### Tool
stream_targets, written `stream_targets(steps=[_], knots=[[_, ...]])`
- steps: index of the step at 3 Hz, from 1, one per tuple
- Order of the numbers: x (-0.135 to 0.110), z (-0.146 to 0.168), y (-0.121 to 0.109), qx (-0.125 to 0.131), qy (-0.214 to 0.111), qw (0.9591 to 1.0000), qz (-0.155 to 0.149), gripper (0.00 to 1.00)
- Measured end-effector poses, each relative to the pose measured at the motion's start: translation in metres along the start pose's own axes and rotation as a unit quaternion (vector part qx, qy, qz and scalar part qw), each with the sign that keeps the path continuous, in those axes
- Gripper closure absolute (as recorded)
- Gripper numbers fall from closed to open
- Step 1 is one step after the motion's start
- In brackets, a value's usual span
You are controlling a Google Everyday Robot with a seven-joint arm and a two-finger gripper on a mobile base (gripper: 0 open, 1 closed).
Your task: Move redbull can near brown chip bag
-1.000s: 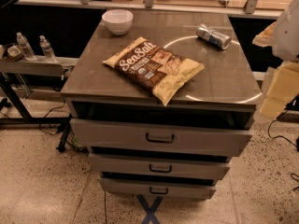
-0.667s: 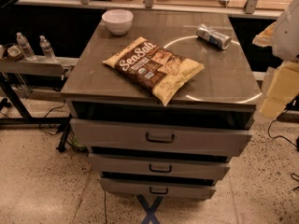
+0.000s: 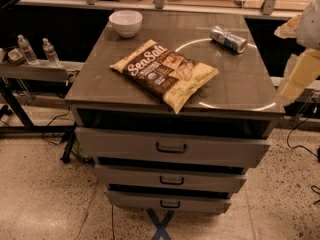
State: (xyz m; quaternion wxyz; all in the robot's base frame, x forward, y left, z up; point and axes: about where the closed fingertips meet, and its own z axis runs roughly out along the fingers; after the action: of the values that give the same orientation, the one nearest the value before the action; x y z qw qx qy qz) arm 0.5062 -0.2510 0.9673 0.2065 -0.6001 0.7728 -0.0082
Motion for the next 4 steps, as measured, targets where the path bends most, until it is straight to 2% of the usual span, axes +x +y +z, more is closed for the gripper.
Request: stream_targets(steps=[1, 2, 3, 4], knots=[[0.017, 0.022, -0.070, 0.034, -0.042, 0.9982, 0.028, 0.00], [0.018, 0.020, -0.101, 0.059, -0.060, 0.9959, 0.034, 0.00], [0.018, 0.018, -0.101, 0.061, -0.061, 0.9958, 0.033, 0.00], [0.017, 0.023, -0.104, 0.064, -0.073, 0.9940, 0.052, 0.00]])
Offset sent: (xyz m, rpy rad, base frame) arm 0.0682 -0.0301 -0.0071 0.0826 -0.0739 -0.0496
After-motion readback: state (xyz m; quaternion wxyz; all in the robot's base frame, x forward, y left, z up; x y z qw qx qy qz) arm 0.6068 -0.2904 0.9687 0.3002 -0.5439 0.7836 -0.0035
